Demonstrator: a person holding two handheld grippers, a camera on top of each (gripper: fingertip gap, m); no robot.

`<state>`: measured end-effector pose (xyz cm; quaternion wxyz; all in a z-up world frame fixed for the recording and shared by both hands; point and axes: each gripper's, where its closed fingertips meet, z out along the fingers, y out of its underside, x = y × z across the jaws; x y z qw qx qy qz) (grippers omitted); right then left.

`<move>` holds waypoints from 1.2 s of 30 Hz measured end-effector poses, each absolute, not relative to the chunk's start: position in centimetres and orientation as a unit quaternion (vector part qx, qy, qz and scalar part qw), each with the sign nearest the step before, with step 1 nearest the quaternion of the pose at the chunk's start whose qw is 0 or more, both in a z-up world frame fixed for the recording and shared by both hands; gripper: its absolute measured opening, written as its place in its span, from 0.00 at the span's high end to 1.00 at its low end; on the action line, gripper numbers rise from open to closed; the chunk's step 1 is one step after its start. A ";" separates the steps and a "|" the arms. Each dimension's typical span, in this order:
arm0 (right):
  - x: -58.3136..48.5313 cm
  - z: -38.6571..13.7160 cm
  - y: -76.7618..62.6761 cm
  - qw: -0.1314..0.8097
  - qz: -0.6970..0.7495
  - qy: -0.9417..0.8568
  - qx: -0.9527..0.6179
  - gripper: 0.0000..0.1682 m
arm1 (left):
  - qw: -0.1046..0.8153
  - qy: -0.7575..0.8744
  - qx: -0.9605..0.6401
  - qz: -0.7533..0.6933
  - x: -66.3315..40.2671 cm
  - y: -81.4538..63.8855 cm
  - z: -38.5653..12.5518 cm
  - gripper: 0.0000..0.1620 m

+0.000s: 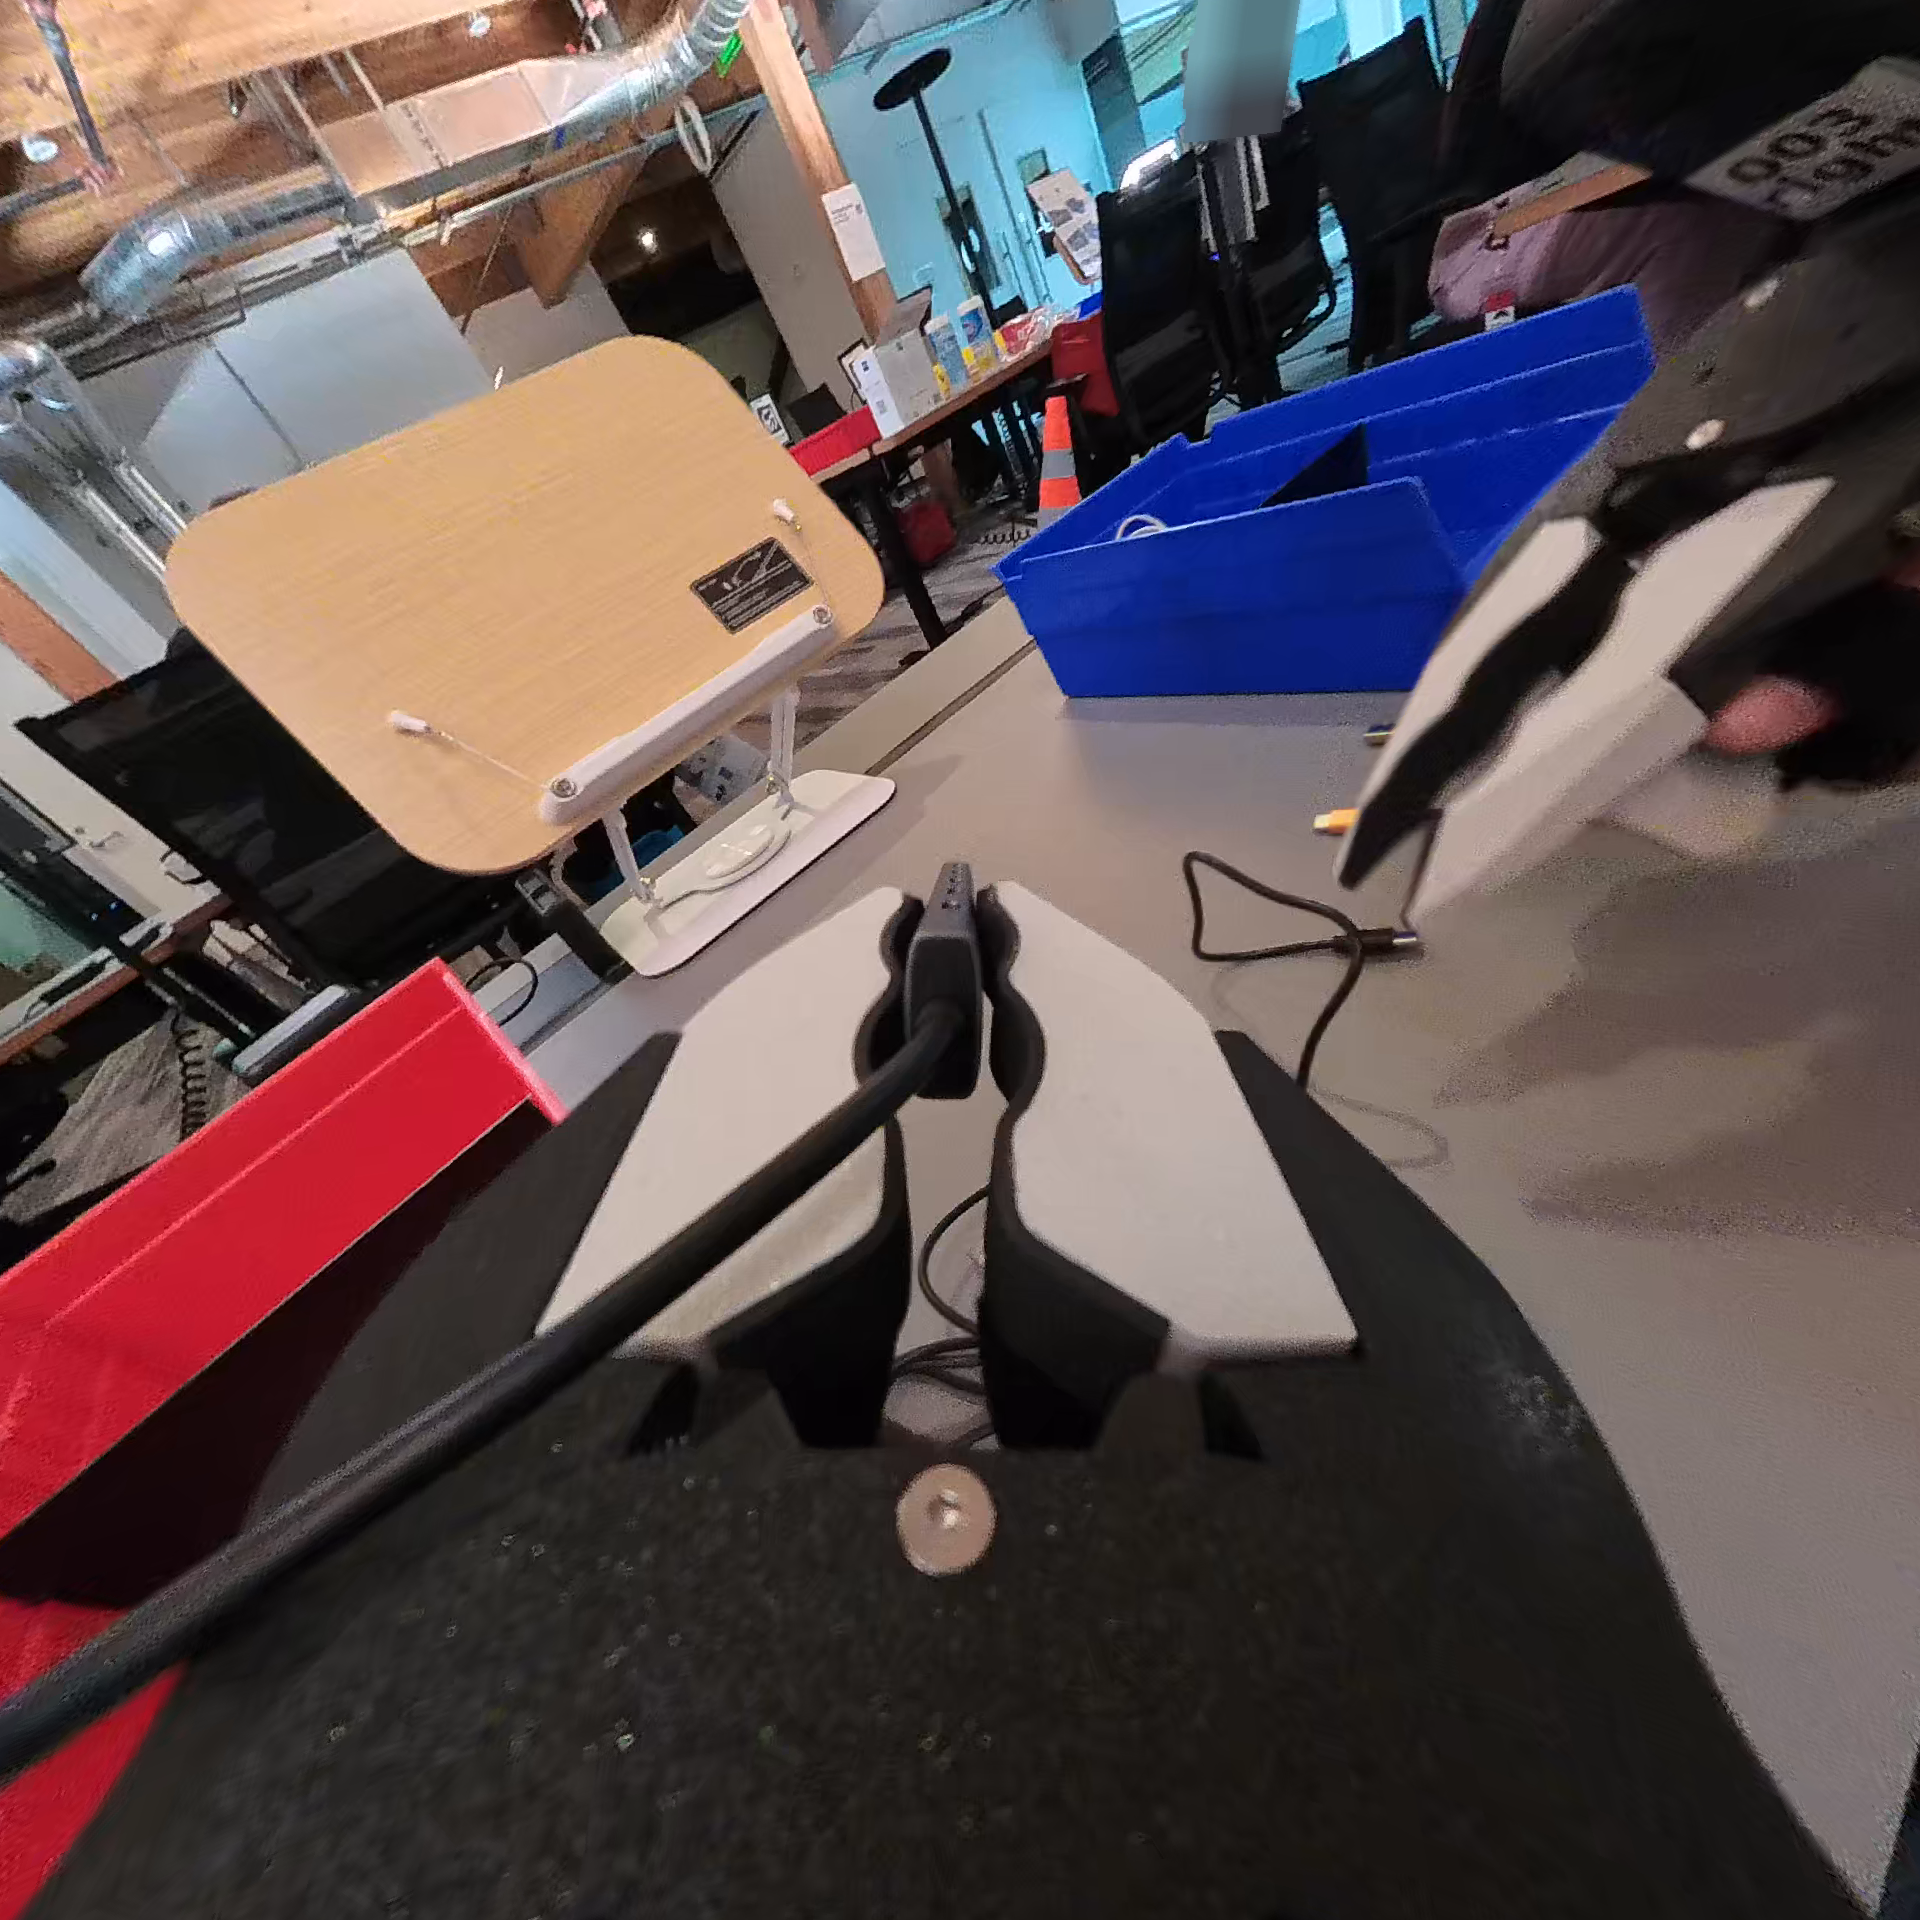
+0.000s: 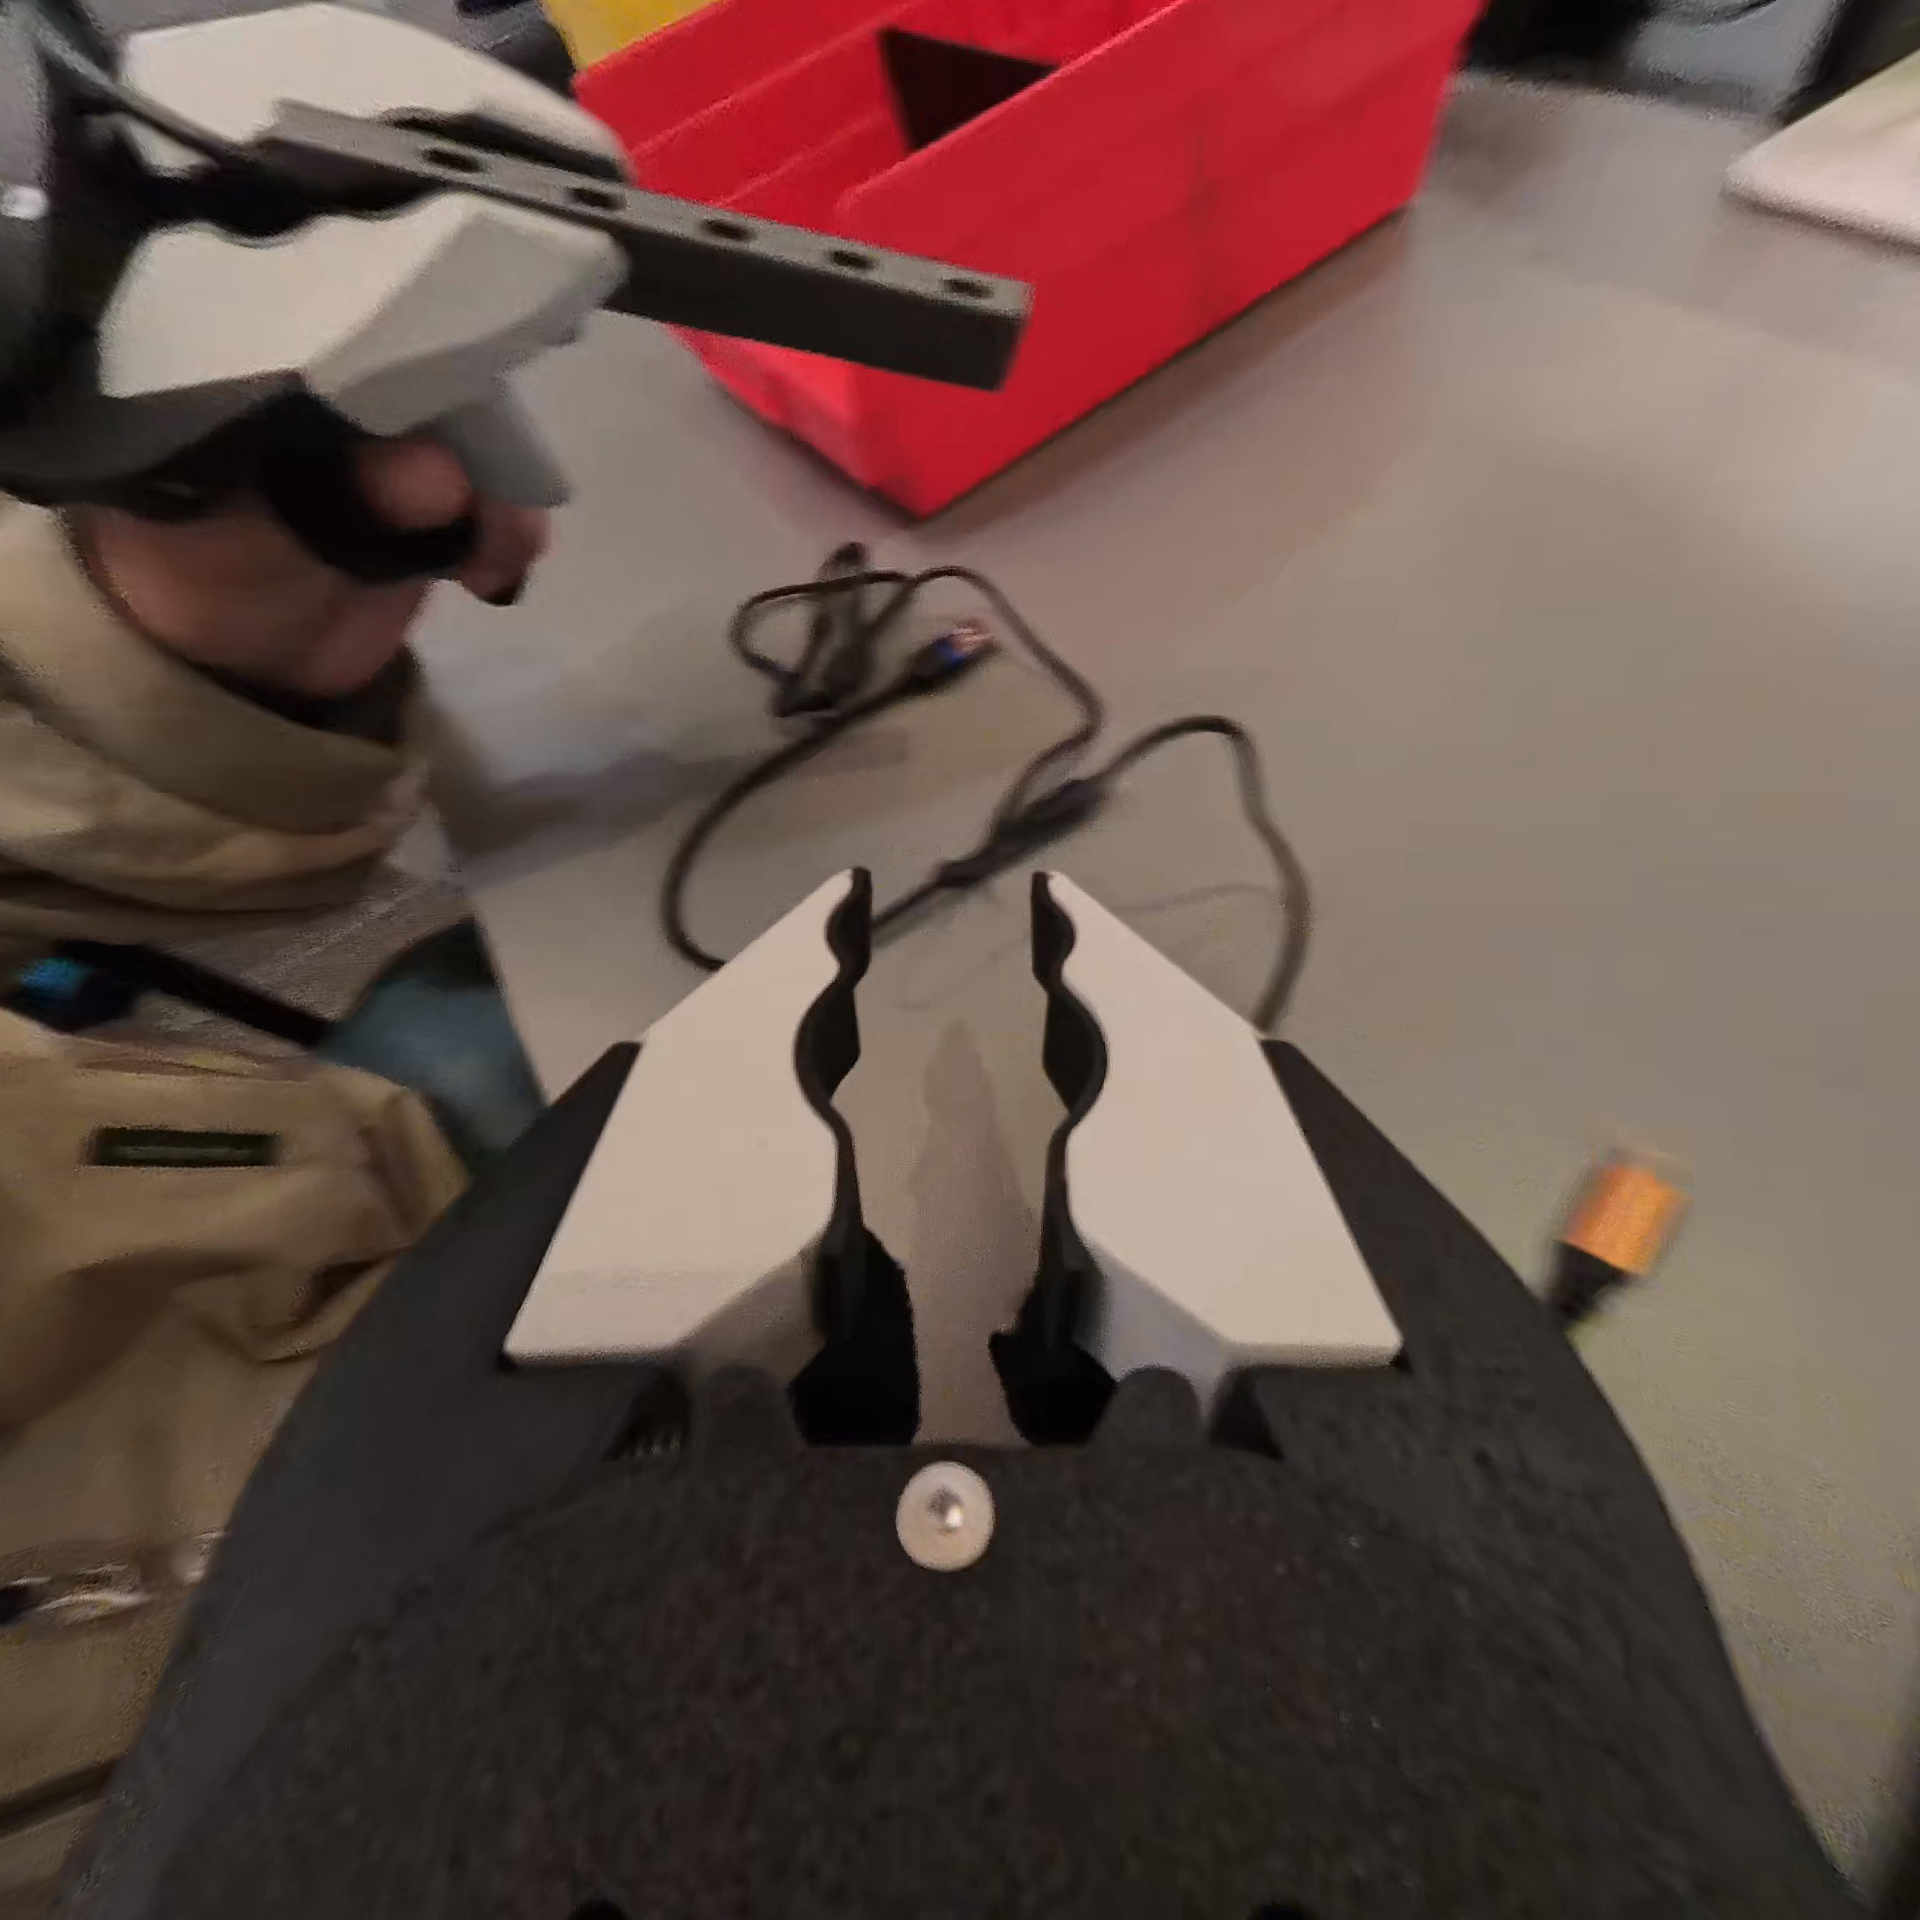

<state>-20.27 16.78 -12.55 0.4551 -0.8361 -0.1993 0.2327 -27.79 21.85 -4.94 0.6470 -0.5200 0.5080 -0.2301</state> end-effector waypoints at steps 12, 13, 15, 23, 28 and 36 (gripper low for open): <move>-25.7 -15.8 17.7 0.434 0.049 -0.182 -0.881 0.84 | 0.644 0.501 -0.522 -0.251 -28.7 23.0 -4.6 0.94; -25.3 -16.5 18.4 0.429 0.044 -0.173 -0.886 0.84 | 0.643 0.503 -0.521 -0.250 -28.7 22.9 -4.7 0.94; -25.3 -18.3 19.0 0.399 0.062 -0.162 -0.900 0.84 | 0.636 0.514 -0.519 -0.249 -28.4 22.6 -5.0 0.94; -24.0 -19.0 18.9 0.378 0.030 -0.241 -0.893 0.99 | 0.637 0.536 -0.503 -0.232 -28.2 22.3 -5.4 0.94; -22.0 -13.2 16.9 0.405 0.189 -0.263 -0.855 0.99 | 0.641 0.542 -0.493 -0.229 -28.1 22.3 -5.6 0.94; -19.9 -6.5 14.1 0.335 0.445 -0.184 -0.810 0.99 | 0.673 0.621 -0.380 -0.132 -26.5 20.6 -6.7 0.94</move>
